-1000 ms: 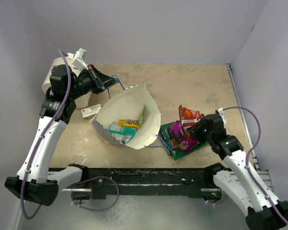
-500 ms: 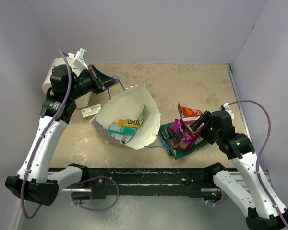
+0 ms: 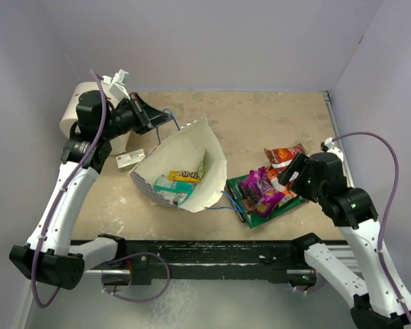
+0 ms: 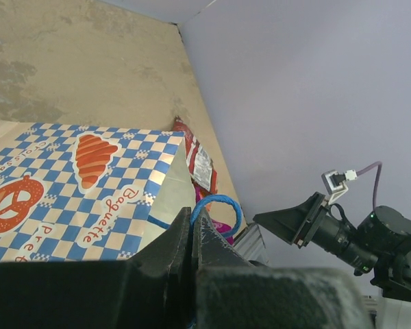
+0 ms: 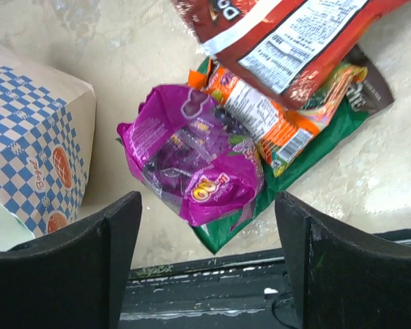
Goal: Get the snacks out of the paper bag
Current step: Place the snack at the center of the board.
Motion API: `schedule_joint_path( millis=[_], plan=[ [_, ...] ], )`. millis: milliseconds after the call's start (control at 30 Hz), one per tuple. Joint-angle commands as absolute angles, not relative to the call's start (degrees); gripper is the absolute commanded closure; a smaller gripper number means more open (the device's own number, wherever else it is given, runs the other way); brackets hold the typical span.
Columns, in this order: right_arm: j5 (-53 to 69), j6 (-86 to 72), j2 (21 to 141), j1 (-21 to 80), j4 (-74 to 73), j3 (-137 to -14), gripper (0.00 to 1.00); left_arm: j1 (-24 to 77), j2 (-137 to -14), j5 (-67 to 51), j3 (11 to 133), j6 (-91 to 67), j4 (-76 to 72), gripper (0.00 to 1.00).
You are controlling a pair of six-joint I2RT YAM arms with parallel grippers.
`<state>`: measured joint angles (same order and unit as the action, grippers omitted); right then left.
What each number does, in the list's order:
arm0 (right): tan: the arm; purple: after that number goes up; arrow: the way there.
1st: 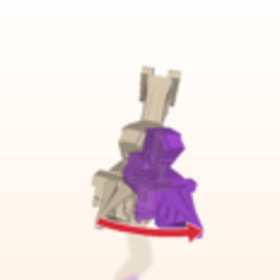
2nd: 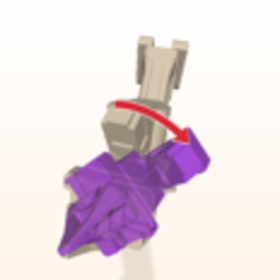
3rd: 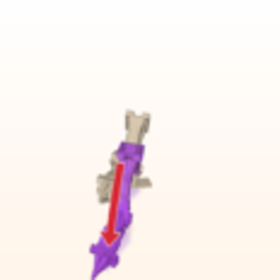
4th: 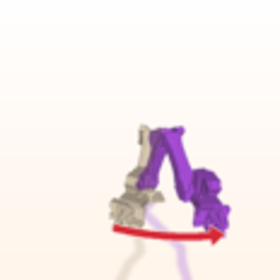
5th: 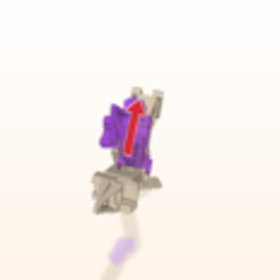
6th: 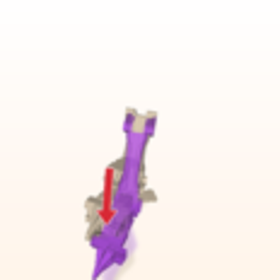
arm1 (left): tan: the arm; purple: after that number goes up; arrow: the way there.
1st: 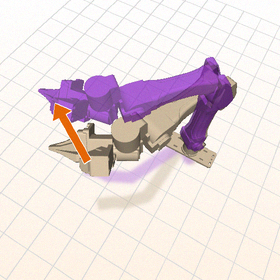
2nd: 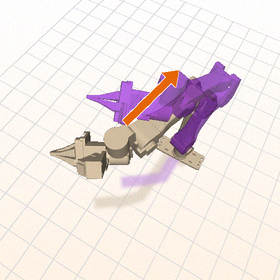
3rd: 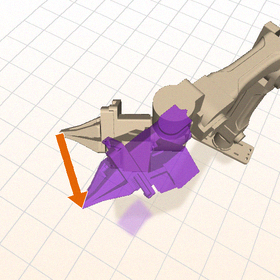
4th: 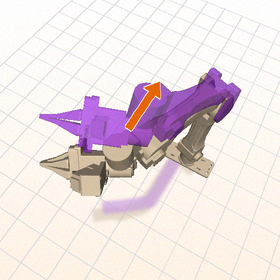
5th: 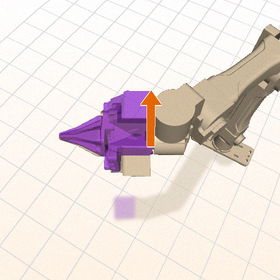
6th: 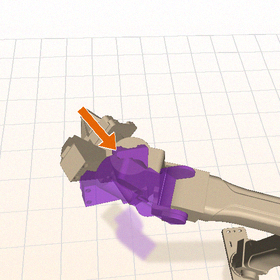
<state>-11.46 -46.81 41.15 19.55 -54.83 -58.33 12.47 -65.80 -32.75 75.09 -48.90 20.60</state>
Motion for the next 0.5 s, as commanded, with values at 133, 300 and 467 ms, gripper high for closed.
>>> schedule_joint_path(
  millis=[133,300,467],
  plan=[
    [-23.5,-36.5,52.3,19.5,-42.5,-64.4,0.12,12.7,-67.3,-34.0,76.7,-48.8,17.6,1.00],
    [-21.9,-32.4,62.4,17.1,-32.5,-64.8,0.11,12.7,-67.8,-34.7,77.5,-48.6,17.8,1.00],
    [-8.5,-23.7,70.3,14.2,-28.0,-70.9,0.11,12.7,-68.2,-39.7,77.6,-47.6,16.6,1.00]
  ],
)
